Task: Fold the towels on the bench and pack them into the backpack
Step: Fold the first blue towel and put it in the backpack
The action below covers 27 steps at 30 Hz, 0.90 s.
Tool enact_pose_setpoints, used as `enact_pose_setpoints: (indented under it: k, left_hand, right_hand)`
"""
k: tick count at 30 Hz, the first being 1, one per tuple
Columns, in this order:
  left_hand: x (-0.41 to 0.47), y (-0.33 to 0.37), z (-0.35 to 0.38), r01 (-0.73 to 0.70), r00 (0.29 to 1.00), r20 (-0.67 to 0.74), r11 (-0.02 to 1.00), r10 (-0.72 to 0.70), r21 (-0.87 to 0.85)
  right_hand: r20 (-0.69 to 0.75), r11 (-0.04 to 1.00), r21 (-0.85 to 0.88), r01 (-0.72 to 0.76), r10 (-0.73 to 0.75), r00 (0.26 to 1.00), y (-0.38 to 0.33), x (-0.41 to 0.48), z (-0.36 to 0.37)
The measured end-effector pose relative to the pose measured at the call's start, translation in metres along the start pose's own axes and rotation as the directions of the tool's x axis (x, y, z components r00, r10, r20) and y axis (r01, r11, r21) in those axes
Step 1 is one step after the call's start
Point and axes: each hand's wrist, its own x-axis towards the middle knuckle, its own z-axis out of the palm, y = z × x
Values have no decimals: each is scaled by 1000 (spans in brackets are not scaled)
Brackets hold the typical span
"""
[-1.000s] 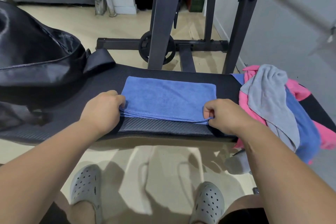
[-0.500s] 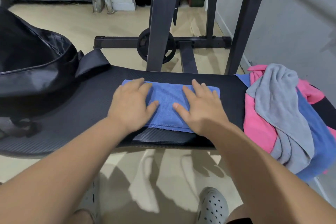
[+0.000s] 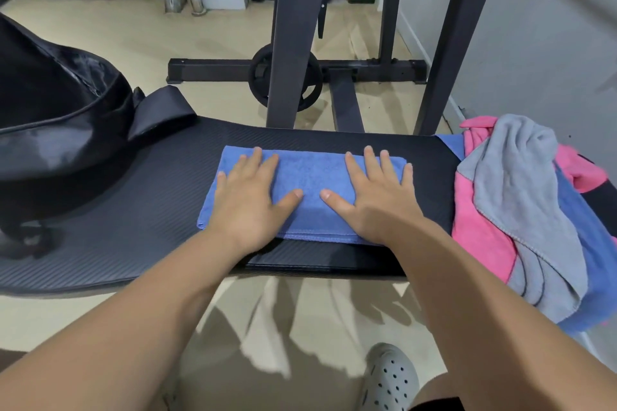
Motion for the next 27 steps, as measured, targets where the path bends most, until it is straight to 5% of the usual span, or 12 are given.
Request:
enact_pose_setpoints:
  k: [4, 9, 15, 23, 27]
  left_hand:
    - [-4, -36, -27, 43, 948, -310, 994, -72, -100]
    - [0, -62, -37, 336, 930, -134, 939, -342, -68]
    - [3, -46, -33, 354, 930, -80, 933, -358, -61]
    - [12, -40, -38, 393, 894, -42, 826, -446, -403]
    - [9, -47, -51, 390, 847, -44, 675, -530, -627]
  right_hand:
    - [-52, 998, 20, 55, -54, 997, -14, -3, -10]
    - [-84, 987, 40, 155, -151, 985, -47, -13, -8]
    - [-41, 996, 18, 90, -89, 995, -55, -3, 13]
    - [-7, 995, 57, 87, -87, 996, -55, -4, 11]
    - [40, 938, 303, 166, -187, 982, -59, -6, -2]
